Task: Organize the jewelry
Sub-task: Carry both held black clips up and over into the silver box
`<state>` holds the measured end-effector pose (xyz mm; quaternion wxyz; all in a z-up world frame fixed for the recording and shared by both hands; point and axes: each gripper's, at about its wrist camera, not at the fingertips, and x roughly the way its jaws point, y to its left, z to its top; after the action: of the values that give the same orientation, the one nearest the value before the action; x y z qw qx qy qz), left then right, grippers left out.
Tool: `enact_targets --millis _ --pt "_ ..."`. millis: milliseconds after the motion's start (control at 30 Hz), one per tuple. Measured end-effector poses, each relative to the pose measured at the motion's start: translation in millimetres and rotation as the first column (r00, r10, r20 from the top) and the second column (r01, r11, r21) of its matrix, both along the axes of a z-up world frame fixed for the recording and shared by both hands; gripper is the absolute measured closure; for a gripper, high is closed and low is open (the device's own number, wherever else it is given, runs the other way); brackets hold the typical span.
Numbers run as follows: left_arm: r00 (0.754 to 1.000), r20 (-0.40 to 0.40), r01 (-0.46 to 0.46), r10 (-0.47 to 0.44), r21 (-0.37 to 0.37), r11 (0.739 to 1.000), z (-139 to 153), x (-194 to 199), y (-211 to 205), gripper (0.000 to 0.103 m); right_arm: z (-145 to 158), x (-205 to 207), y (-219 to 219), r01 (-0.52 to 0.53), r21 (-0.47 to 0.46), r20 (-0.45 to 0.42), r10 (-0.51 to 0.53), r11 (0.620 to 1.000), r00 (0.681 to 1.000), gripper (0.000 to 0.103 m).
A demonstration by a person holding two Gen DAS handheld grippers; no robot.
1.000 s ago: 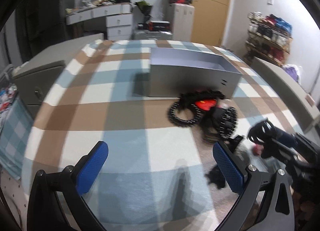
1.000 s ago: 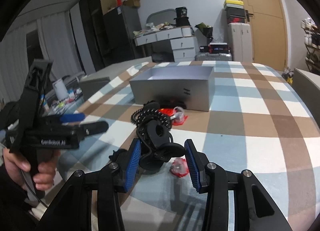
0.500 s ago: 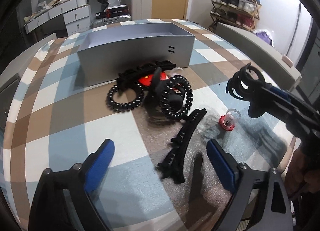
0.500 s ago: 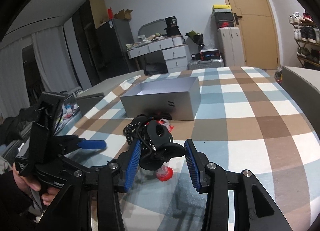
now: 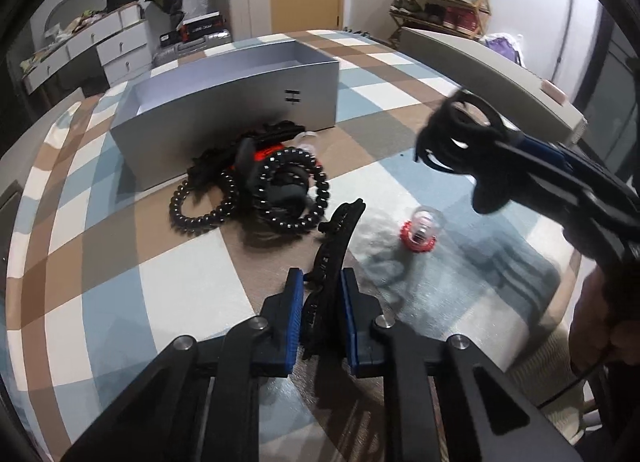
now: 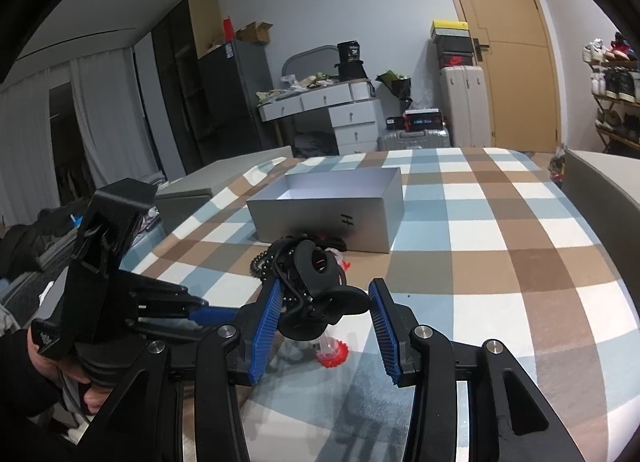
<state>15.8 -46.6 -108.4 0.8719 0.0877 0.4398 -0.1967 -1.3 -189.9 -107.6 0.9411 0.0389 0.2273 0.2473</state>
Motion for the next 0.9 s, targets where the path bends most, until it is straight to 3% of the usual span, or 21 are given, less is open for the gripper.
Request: enact_targets --millis 467,633,900 --pt "0.993 0.114 -0.007 0.019 -0.109 0.994 44.9 2.6 18.6 0.090 35.5 27.1 -1.2 -0.046 0.107 0.011 0.045 0.993 0.999 0.059" --pt "0.983 0.172 -0.048 0.070 -0.126 0.991 66.0 31.9 35.8 0.090 57.0 56.0 2.3 -0.075 0.136 0.032 0.071 0.988 0.997 0.059" --pt "0.977 0.186 -0.081 0.108 -0.149 0.986 76.4 89.6 53.6 0.090 75.2 110.9 18.3 -0.115 0.132 0.024 0.113 0.984 0.993 0.059"
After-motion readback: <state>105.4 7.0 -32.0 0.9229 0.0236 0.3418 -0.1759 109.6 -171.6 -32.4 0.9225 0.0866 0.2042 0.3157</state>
